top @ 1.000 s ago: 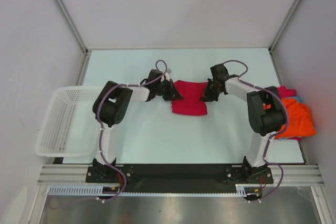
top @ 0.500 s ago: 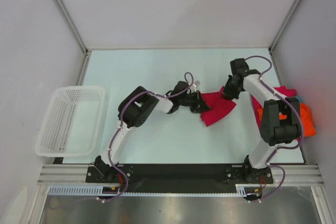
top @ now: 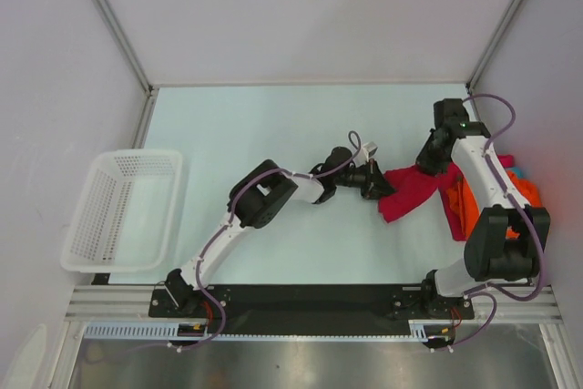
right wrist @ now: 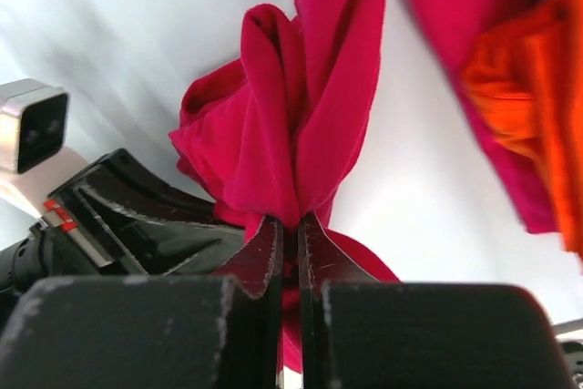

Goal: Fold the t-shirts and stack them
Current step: Put the neatly folded tshirt into the corner of the board with the right arm

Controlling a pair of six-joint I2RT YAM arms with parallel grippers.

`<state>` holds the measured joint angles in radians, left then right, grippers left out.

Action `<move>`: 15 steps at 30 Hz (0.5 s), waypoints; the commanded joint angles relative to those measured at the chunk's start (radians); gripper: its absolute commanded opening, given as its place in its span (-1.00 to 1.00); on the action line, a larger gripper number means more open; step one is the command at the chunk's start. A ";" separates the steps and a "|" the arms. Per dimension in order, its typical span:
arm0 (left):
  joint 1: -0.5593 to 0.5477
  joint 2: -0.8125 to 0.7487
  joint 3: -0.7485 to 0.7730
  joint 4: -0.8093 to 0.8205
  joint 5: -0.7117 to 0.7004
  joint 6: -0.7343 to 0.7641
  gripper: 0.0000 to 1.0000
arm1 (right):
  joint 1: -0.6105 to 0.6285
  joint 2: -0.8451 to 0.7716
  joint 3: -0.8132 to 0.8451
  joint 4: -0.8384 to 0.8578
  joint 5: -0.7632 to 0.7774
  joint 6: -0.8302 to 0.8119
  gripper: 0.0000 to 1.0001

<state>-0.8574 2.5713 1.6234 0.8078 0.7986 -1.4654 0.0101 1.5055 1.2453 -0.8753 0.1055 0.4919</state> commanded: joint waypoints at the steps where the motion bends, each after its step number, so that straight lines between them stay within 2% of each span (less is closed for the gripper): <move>1: -0.034 0.021 0.147 0.030 0.045 -0.042 -0.99 | -0.061 -0.086 0.045 -0.025 0.048 -0.032 -1.00; 6: -0.109 0.131 0.452 -0.142 0.042 -0.018 -1.00 | -0.159 -0.131 0.008 -0.059 0.026 -0.050 -1.00; 10: -0.170 0.332 0.752 -0.174 0.024 -0.137 -0.99 | -0.223 -0.165 0.016 -0.086 0.048 -0.075 -1.00; 11: -0.187 0.358 0.827 -0.171 0.014 -0.157 -0.76 | -0.239 -0.169 0.020 -0.099 0.052 -0.082 -1.00; 13: -0.195 0.376 0.822 -0.145 0.022 -0.168 0.05 | -0.283 -0.179 0.031 -0.114 0.077 -0.102 -1.00; 14: -0.195 0.360 0.746 -0.128 0.036 -0.164 0.73 | -0.300 -0.183 0.032 -0.126 0.083 -0.113 -1.00; 15: -0.193 0.316 0.692 -0.081 0.045 -0.158 0.99 | -0.315 -0.186 0.034 -0.131 0.092 -0.118 -1.00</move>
<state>-1.0275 2.9299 2.3764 0.6476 0.8028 -1.5570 -0.2474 1.3598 1.2457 -0.9749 0.1596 0.4156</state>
